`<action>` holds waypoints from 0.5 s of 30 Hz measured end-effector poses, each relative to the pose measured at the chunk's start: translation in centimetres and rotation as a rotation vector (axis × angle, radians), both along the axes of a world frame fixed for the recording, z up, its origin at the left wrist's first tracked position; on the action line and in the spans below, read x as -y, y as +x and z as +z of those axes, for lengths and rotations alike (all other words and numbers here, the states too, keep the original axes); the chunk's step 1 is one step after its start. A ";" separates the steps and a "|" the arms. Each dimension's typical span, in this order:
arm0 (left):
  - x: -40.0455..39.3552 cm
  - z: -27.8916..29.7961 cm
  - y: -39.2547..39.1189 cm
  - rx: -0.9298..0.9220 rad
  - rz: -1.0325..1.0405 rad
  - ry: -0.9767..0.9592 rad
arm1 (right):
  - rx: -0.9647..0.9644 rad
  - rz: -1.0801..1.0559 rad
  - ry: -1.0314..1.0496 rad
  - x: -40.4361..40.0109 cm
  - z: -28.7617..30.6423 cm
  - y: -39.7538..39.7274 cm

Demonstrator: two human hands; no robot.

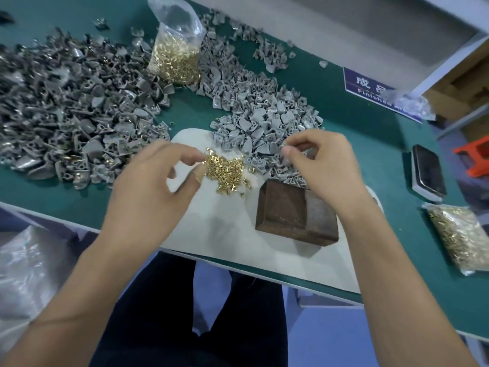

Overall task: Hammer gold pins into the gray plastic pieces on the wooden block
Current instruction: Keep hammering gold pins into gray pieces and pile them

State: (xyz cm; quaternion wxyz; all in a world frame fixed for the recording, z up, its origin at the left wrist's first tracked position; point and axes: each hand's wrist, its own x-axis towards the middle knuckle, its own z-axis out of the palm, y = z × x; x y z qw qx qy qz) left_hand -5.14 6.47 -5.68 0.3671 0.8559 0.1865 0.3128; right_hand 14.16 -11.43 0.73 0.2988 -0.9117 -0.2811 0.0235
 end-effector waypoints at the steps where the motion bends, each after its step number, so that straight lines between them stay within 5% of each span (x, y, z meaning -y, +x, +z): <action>1: 0.5 0.2 0.4 0.024 -0.067 -0.025 | -0.138 0.029 0.119 -0.3 0.5 -1.2; 4: 2.0 0.3 1.7 0.061 -0.222 -0.062 | -0.454 0.134 0.249 -1.8 1.1 -4.9; 8: 2.4 -0.4 2.3 0.193 -0.195 -0.137 | -0.519 0.228 0.251 -3.4 0.5 -7.0; 11: 1.5 -1.2 1.8 0.171 -0.136 -0.232 | -0.325 0.182 0.120 -3.0 0.6 -5.1; 15: 0.9 -1.4 1.2 0.171 -0.213 -0.731 | -0.006 0.079 -0.383 -3.3 0.5 -3.2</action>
